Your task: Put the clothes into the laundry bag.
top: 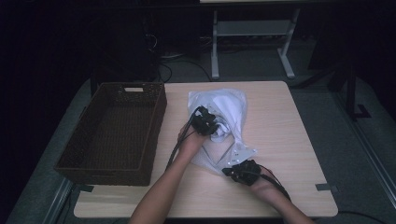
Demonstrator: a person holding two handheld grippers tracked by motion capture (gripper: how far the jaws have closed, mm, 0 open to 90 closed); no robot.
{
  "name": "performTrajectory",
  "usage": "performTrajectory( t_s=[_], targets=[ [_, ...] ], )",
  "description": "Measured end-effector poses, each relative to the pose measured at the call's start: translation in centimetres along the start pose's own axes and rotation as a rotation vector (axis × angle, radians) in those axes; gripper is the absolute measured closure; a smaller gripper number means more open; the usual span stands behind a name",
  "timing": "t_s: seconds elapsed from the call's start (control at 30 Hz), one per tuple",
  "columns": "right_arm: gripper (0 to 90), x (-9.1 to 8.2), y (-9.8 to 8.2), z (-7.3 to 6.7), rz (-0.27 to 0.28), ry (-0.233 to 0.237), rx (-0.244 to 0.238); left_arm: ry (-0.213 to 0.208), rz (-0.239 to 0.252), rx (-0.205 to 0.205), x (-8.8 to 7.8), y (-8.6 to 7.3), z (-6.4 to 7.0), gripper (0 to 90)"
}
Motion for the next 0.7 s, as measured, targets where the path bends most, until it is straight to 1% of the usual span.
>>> performTrajectory(
  t_s=[0.07,0.13,0.23,0.3,0.37,0.43,0.47,0.5,0.53,0.6,0.63,0.67,0.7],
  targets=[
    [90.0,0.0,0.0,0.1,0.002,0.0,-0.003,-0.018,0.011,-0.013,-1.3,-0.5,-0.4,76.5],
    [90.0,0.0,0.0,0.1,0.005,0.004,0.007,-0.028,0.028,-0.025,-2.6,-0.9,-1.0,75.7],
    [90.0,-0.1,0.0,0.3,0.009,0.018,0.023,-0.003,0.056,-0.046,-4.5,-1.3,-2.2,73.5],
    [90.0,-0.1,0.0,0.4,0.012,0.027,0.031,0.024,0.072,-0.051,-5.3,-1.4,-3.0,70.0],
    [90.0,-0.1,0.0,0.4,0.01,0.029,0.035,0.039,0.077,-0.063,-5.4,-1.4,-3.7,64.1],
    [90.0,-0.1,0.0,0.4,0.009,0.029,0.036,0.057,0.078,-0.062,-5.1,-1.3,-4.0,59.1],
    [90.0,-0.1,0.0,0.5,0.009,0.03,0.036,0.066,0.078,-0.06,-4.9,-1.2,-4.1,58.5],
    [90.0,-0.1,0.0,0.5,0.01,0.03,0.036,0.065,0.075,-0.052,-4.6,-1.0,-4.1,58.0],
    [90.0,-0.1,0.0,0.4,0.011,0.031,0.036,0.068,0.068,-0.035,-4.3,-0.8,-4.0,58.3],
    [90.0,-0.1,0.0,0.5,0.01,0.032,0.035,0.075,0.044,-0.007,-3.5,-0.6,-3.7,63.4],
    [90.0,-0.1,0.0,0.5,0.009,0.031,0.035,0.071,0.039,-0.001,-3.2,-0.5,-3.6,68.2],
    [90.0,-0.1,0.0,0.5,0.009,0.03,0.035,0.068,0.044,-0.003,-3.1,-0.5,-3.6,77.5],
    [89.9,-0.1,0.0,0.5,0.007,0.03,0.036,0.062,0.05,-0.014,-3.2,-0.5,-3.6,82.7]
  ],
)
Point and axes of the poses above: each handheld gripper's, and its own axes: x roughly forward along the jaws, y roughly out of its top, z roughly to its right, the point moved 1 cm from there along x, roughly forward along the jaws, and after that the axes turned 15 degrees about y, right-handed, at the moved point
